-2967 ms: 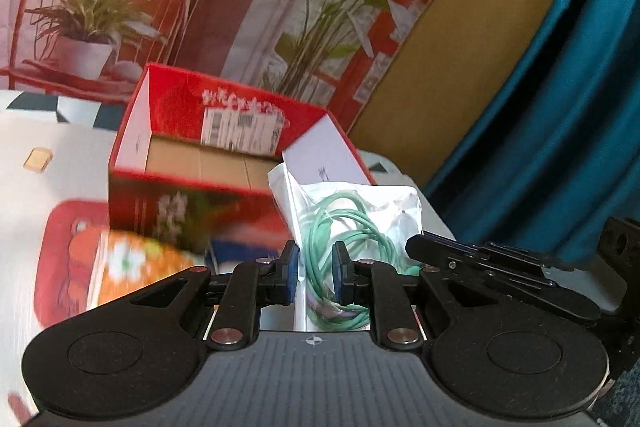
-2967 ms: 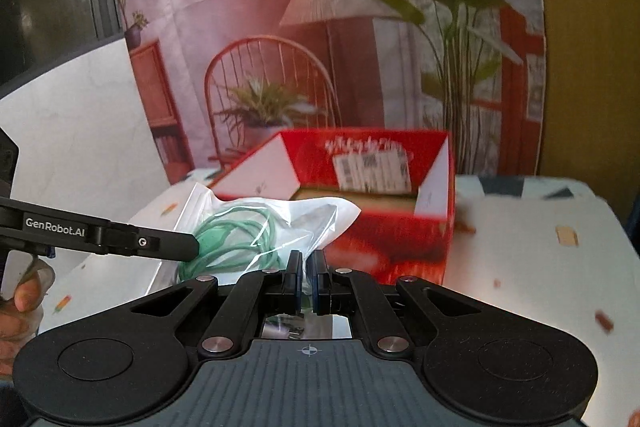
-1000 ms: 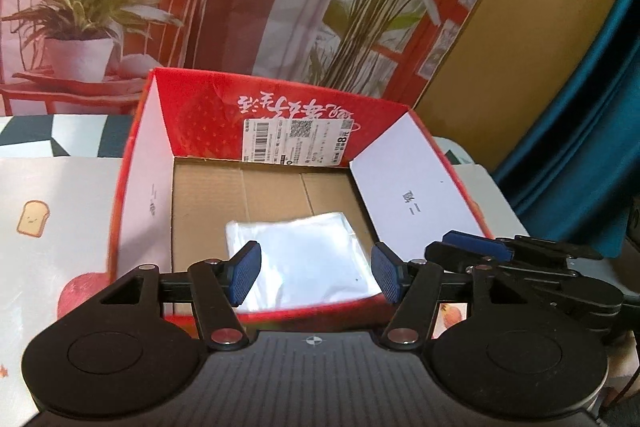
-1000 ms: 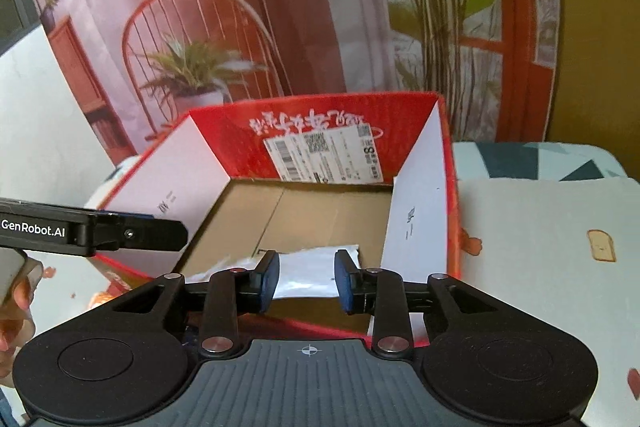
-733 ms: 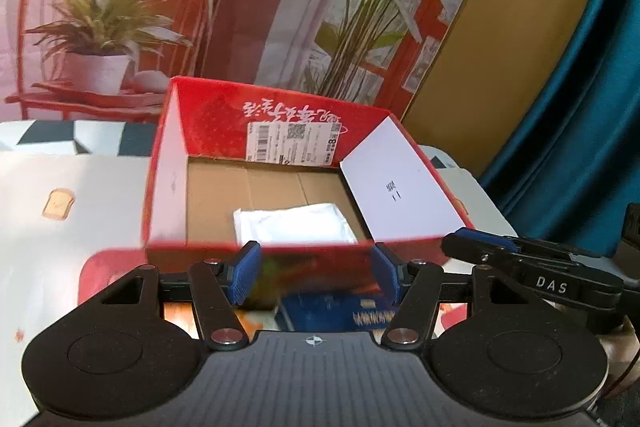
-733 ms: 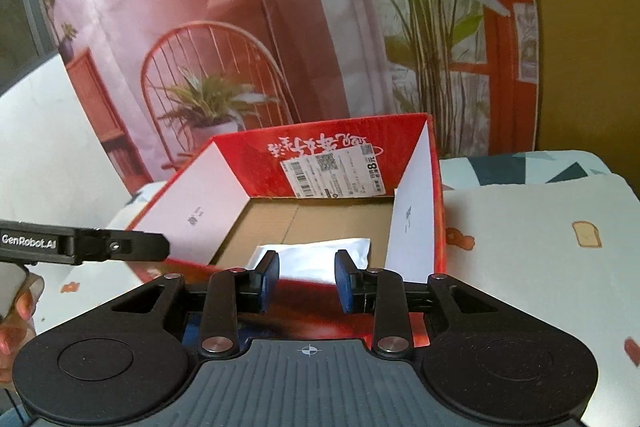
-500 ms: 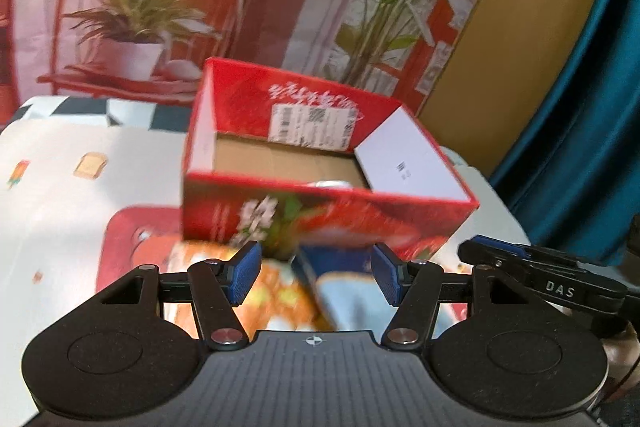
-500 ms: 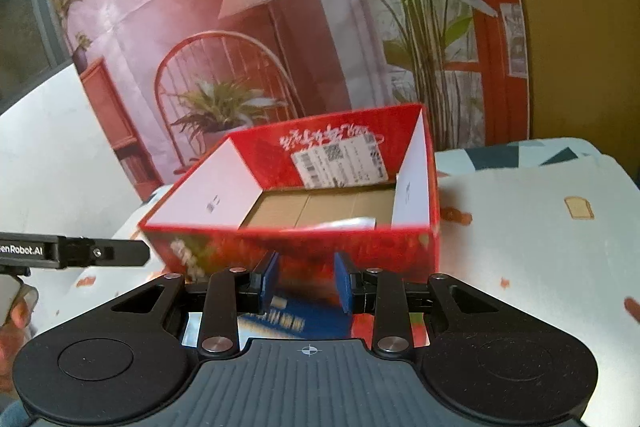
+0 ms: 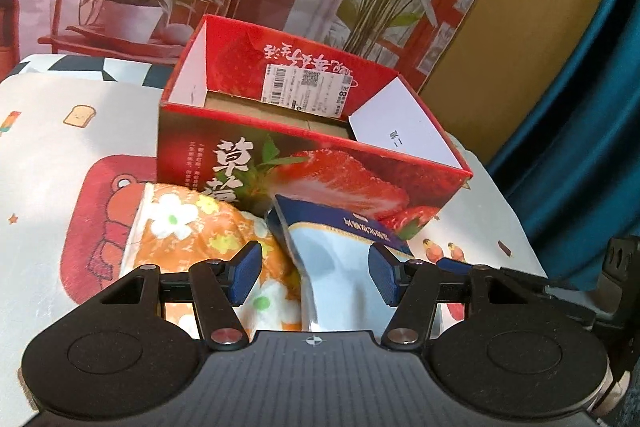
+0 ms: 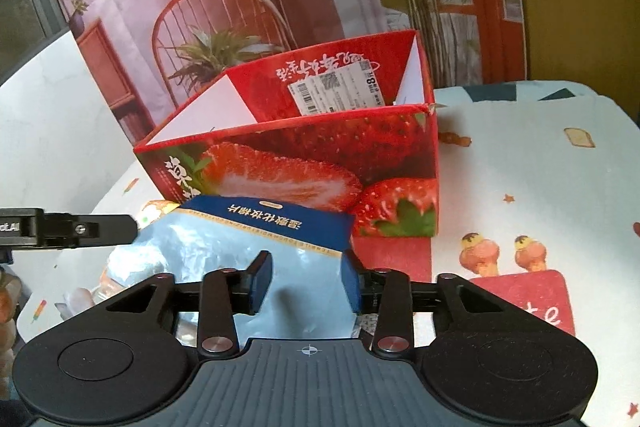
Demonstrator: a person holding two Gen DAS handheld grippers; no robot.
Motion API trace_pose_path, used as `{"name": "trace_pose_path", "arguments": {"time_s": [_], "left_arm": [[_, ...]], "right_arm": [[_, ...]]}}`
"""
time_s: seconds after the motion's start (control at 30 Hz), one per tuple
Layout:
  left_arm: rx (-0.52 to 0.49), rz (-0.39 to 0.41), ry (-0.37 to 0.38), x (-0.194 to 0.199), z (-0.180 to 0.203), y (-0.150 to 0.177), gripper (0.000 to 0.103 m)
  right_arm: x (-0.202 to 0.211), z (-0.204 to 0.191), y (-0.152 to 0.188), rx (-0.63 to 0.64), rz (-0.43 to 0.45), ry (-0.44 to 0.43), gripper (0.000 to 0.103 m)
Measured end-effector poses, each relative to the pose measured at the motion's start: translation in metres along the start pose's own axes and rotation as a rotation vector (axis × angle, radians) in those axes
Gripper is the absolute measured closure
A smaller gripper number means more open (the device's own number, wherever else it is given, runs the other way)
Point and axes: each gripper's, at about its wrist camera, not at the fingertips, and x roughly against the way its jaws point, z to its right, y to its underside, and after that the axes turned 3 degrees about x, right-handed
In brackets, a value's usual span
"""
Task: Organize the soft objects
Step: 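Grasp the blue-and-white cotton pad bag with the left gripper, then lift the cotton pad bag and lower it into the red box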
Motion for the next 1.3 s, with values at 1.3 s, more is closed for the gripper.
{"name": "trace_pose_path", "arguments": {"time_s": [1.3], "left_arm": [[-0.065,-0.083,-0.079,-0.023,0.01,0.028,0.063]], "right_arm": [[-0.016,0.02,0.006,-0.034,-0.022,-0.086,0.088]]}}
